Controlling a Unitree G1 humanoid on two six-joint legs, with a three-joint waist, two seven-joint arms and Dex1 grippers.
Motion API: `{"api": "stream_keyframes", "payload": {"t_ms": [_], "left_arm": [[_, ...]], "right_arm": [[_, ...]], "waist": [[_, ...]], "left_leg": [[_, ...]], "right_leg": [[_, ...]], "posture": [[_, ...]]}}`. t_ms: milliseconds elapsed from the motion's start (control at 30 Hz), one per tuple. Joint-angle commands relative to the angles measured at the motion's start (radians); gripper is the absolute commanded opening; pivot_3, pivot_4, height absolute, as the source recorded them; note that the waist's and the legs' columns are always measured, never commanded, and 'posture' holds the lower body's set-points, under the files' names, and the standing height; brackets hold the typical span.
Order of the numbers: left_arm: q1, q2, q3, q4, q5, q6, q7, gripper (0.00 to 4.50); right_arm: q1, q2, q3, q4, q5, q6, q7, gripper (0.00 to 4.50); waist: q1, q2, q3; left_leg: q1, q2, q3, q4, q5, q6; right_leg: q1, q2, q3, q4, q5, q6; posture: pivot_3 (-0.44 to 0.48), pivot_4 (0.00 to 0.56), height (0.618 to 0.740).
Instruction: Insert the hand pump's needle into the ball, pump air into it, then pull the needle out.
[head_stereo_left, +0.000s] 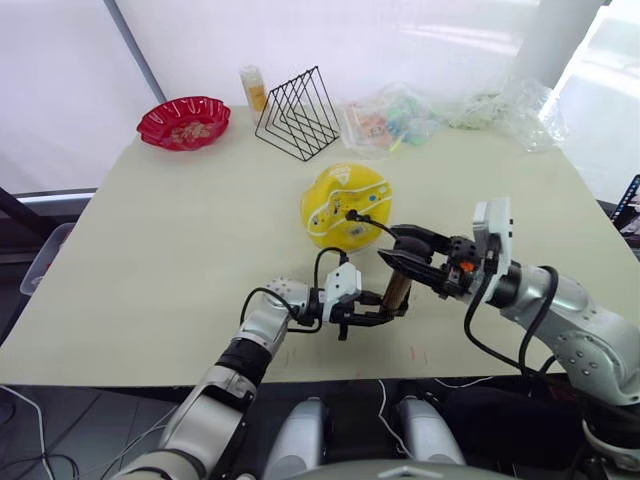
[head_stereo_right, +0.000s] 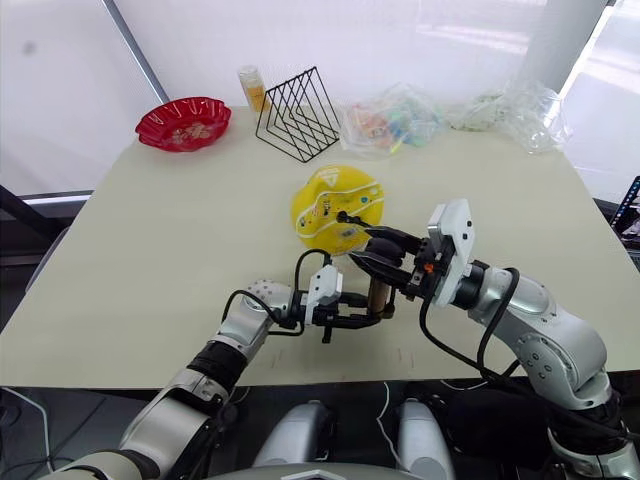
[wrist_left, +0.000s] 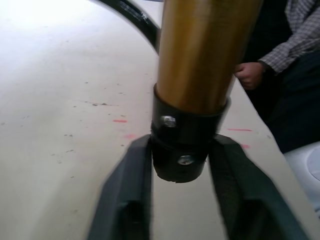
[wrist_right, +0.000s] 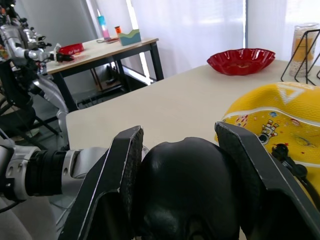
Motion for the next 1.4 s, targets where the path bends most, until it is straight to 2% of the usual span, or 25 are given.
{"api": "stream_keyframes", "payload": {"t_ms": [33, 433, 633, 1000, 1233, 1400], "left_arm": [[-0.010, -0.005, 0.016, 0.002, -0.002, -0.003, 0.005, 1.00], [-0.020, -0.039, 0.003, 0.022, 0.018, 0.009, 0.032, 1.00], [-0.064, -0.112, -0.006, 0.109, 0.069, -0.022, 0.091, 1.00], [-0.116, -0.192, -0.021, 0.265, 0.136, -0.101, 0.142, 1.00], [-0.129, -0.209, -0.022, 0.368, 0.180, -0.130, 0.191, 1.00], [-0.108, -0.202, -0.041, 0.400, 0.213, -0.148, 0.185, 1.00]], "right_arm": [[-0.014, 0.003, -0.021, -0.034, 0.024, -0.005, 0.006, 1.82], [0.028, -0.030, -0.001, -0.038, -0.043, -0.029, 0.039, 1.82], [0.074, -0.048, -0.016, -0.014, -0.113, -0.084, 0.059, 1.82], [0.120, -0.075, -0.058, 0.089, -0.193, -0.205, 0.146, 1.82], [0.167, -0.076, -0.059, 0.135, -0.252, -0.295, 0.170, 1.82], [0.162, -0.110, -0.100, 0.104, -0.220, -0.296, 0.193, 1.82]], "waist": [[0.000, 0.000, 0.000], [0.001, 0.000, 0.000], [0.004, 0.000, 0.000], [0.004, 0.000, 0.000], [0.016, -0.001, -0.001], [0.026, -0.002, -0.001]], "left_leg": [[0.000, 0.000, 0.000, 0.000, 0.000, 0.000], [0.000, 0.000, 0.000, 0.000, 0.000, 0.000], [0.000, -0.001, 0.000, 0.000, 0.000, 0.000], [0.000, -0.002, 0.000, 0.000, 0.000, 0.000], [0.001, -0.002, 0.000, 0.001, 0.000, 0.000], [0.002, -0.001, 0.000, 0.002, 0.000, 0.000]], "right_leg": [[0.000, 0.000, 0.000, 0.000, 0.000, 0.000], [0.000, 0.000, 0.000, 0.000, 0.000, 0.000], [0.000, 0.000, 0.000, 0.000, 0.000, 0.000], [0.000, 0.000, 0.000, 0.000, 0.000, 0.000], [0.002, 0.000, 0.000, 0.000, 0.000, 0.000], [0.003, 0.000, -0.001, 0.000, 0.000, 0.001]], "posture": [[0.000, 0.150, 0.737], [0.000, 0.150, 0.737], [0.000, 0.150, 0.737], [0.000, 0.150, 0.737], [0.000, 0.150, 0.737], [0.000, 0.150, 0.737]]}}
